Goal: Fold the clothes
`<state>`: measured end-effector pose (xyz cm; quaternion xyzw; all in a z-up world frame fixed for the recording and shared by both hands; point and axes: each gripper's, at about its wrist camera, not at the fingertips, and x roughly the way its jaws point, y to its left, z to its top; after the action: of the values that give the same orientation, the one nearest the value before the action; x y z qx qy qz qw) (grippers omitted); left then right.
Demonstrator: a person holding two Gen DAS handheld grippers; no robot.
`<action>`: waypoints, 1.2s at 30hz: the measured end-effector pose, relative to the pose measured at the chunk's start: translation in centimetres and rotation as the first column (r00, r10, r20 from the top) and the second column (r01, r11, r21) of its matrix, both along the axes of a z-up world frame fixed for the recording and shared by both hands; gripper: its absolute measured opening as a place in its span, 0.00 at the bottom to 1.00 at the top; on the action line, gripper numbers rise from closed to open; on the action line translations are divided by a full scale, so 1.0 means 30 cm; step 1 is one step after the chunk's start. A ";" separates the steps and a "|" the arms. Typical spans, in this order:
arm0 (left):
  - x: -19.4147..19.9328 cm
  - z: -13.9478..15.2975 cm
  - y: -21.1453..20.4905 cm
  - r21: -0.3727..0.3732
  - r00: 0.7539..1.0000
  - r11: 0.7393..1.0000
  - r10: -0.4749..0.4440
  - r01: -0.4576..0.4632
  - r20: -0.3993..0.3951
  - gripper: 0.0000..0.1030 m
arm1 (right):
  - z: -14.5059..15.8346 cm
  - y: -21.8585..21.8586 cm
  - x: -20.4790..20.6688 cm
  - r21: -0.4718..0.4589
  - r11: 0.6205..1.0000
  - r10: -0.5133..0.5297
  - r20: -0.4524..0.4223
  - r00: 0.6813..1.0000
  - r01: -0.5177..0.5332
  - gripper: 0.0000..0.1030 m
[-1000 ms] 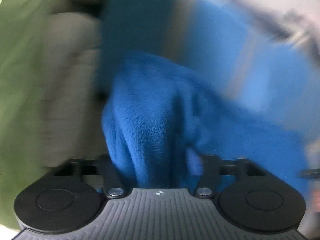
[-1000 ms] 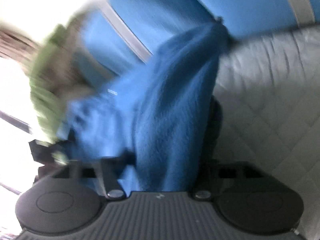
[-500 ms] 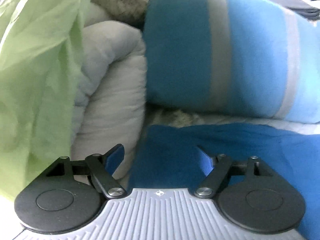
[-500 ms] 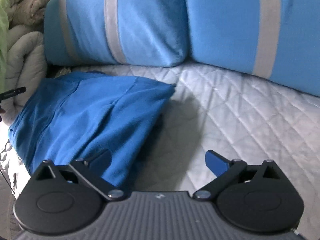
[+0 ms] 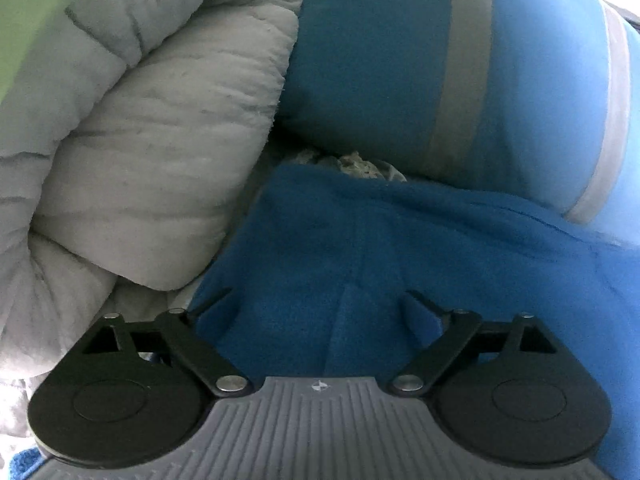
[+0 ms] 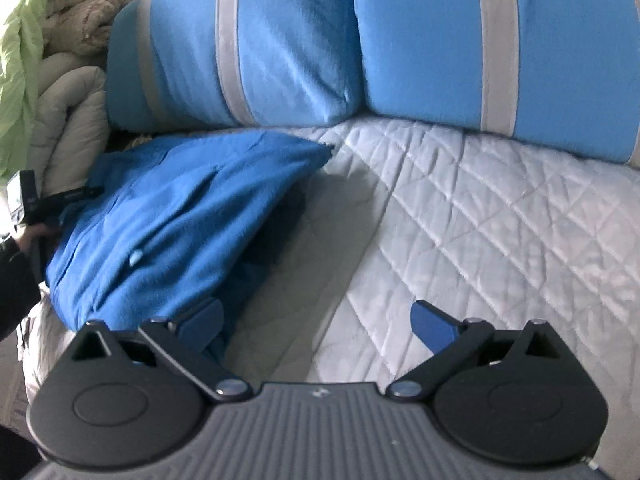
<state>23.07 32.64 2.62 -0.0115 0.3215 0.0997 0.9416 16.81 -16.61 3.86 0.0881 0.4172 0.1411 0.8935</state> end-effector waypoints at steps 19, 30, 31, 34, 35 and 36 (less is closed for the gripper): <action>-0.133 0.258 -0.652 0.042 0.961 0.969 -0.245 0.242 0.130 0.93 | 0.065 -0.005 -0.100 -0.065 0.998 -0.010 0.098 0.995 0.017 1.00; -0.044 -0.071 -1.013 0.055 0.944 0.942 -0.331 0.331 -0.010 0.99 | 0.050 -0.080 -0.080 -0.063 0.992 -0.107 0.076 0.991 0.112 1.00; -0.047 -0.069 -1.009 0.052 0.944 0.943 -0.330 0.330 -0.002 0.99 | 0.048 -0.085 -0.076 -0.058 0.992 -0.112 0.073 0.991 0.116 1.00; -0.053 -0.063 -0.992 0.029 0.945 0.945 -0.328 0.327 0.016 0.99 | 0.042 -0.097 -0.063 -0.037 0.991 -0.128 0.059 0.990 0.130 1.00; -0.053 -0.060 -0.984 0.016 0.945 0.945 -0.327 0.326 0.016 0.99 | 0.040 -0.100 -0.059 -0.032 0.991 -0.132 0.053 0.990 0.133 1.00; -0.055 -0.053 -0.985 0.017 0.945 0.945 -0.326 0.326 0.008 0.99 | 0.037 -0.103 -0.057 -0.031 0.990 -0.136 0.050 0.989 0.138 1.00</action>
<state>21.41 3.08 1.03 0.0484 0.3131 -0.0547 0.9469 15.11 -19.70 4.98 0.0979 0.3910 0.0743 0.9122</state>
